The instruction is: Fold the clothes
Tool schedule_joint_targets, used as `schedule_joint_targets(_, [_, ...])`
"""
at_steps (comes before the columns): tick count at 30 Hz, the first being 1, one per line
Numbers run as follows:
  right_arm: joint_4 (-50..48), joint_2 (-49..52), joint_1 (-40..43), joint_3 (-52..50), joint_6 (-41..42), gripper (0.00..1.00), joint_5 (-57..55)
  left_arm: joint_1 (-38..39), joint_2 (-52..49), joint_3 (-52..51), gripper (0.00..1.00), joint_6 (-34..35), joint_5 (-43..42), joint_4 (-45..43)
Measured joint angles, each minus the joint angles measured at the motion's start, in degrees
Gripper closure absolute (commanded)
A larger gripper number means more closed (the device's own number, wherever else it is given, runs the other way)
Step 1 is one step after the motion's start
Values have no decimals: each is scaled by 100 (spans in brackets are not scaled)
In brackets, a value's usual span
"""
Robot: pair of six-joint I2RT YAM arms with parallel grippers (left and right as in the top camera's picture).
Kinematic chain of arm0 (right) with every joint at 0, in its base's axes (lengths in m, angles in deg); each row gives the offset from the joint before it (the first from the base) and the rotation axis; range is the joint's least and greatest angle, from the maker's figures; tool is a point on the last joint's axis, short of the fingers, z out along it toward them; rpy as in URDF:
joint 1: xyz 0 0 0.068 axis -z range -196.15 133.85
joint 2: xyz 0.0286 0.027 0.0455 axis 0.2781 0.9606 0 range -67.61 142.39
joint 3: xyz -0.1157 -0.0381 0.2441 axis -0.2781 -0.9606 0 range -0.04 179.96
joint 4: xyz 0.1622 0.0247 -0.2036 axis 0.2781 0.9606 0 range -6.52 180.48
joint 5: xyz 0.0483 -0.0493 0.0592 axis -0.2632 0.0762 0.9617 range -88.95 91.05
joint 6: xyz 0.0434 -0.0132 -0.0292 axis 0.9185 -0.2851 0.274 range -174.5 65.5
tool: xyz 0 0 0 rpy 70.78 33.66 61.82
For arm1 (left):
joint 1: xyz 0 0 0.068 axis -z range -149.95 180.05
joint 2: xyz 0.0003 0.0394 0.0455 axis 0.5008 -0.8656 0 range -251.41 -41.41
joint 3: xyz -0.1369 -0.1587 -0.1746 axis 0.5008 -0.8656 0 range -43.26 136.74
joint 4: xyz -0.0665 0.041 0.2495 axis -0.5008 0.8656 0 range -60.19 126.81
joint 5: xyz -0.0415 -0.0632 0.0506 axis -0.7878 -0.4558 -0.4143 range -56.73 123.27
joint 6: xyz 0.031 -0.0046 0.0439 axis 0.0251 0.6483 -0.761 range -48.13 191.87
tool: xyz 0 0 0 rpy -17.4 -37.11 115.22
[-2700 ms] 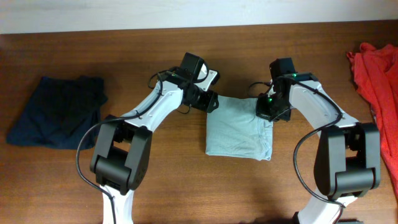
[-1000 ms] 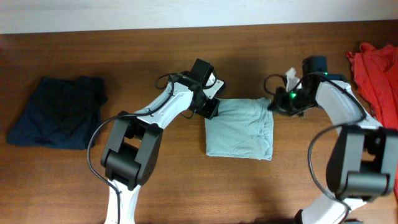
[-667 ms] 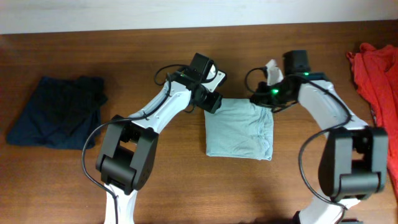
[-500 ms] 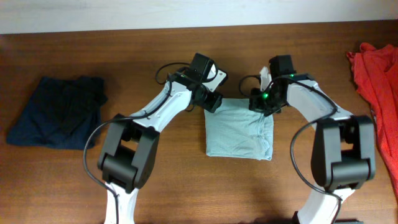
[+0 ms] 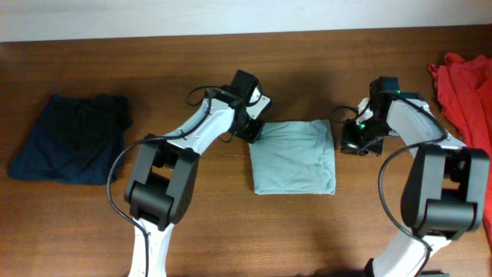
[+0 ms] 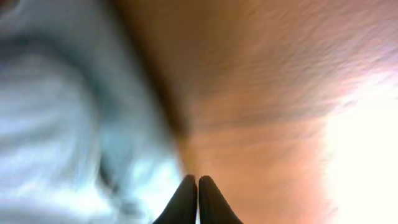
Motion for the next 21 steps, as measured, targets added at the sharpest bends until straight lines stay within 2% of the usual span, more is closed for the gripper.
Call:
schedule_joint_targets(6, [940, -389, -645, 22, -778, 90, 621, -168, 11, 0, 62, 153, 0, 50])
schedule_joint_targets(9, [815, -391, -1088, -55, -951, 90, 634, -168, 11, 0, 62, 245, 2, 50])
schedule_joint_targets(12, [-118, -415, -1486, -535, -1060, 90, 588, -168, 11, 2, 61, 306, 2, 50])
schedule_joint_targets(15, [-855, -420, -1576, -1047, -953, 90, 356, -173, 11, 11, 61, 328, 9, 72])
schedule_joint_targets(21, [-590, -551, -1388, -1331, -118, 93, -765, -175, 11, 11, 61, 328, 17, 87])
